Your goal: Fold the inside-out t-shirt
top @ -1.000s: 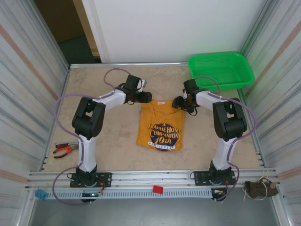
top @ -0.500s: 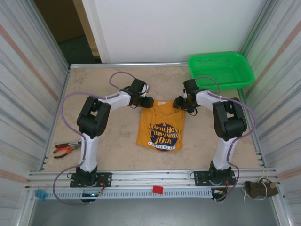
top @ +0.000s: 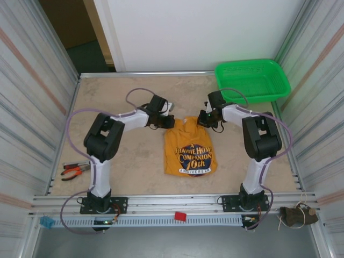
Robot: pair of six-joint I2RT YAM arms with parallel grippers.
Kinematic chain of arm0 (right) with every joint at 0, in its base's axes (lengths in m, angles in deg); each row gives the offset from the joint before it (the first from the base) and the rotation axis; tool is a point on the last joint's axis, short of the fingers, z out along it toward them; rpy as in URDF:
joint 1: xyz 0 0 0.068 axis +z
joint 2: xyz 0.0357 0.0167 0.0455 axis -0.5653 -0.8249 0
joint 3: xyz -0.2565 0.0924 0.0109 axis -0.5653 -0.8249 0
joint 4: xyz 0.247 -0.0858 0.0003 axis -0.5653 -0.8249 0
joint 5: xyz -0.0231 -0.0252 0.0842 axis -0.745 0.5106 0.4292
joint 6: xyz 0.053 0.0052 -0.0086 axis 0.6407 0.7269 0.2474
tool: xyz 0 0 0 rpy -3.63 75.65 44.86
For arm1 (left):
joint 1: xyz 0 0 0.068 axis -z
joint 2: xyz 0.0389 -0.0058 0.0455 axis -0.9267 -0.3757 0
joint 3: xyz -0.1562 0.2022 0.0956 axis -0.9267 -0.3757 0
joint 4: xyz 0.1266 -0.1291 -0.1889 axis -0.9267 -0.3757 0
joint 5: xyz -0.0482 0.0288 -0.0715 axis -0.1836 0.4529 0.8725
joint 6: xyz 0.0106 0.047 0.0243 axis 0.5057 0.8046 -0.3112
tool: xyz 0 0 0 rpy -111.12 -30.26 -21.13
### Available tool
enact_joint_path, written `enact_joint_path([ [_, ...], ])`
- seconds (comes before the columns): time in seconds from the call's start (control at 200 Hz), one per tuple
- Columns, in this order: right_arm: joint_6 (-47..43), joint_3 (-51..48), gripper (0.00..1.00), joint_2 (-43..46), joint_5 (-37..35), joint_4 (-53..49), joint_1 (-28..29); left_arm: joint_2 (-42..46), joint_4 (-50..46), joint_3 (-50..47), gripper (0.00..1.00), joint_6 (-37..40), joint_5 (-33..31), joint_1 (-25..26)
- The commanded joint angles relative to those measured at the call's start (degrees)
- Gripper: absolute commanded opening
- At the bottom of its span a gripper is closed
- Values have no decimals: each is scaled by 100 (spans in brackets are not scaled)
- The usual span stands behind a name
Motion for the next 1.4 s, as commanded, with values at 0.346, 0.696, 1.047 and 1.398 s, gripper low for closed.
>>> enact_joint_path([
  [0.346,510,2260,0,622,595,-242,-142,1396,726,1143,0,-337,591,-976],
  [0.696,552,1059,0,1683,338,349,-47,2657,1580,-374,0,-332,633,-851],
  [1.047,1062,-2316,0,3308,-256,1362,545,3927,2442,-3431,0,-822,-239,39],
  [1.398,458,-1010,0,1825,-687,1523,562,2792,2225,-2655,0,-281,-925,-244],
])
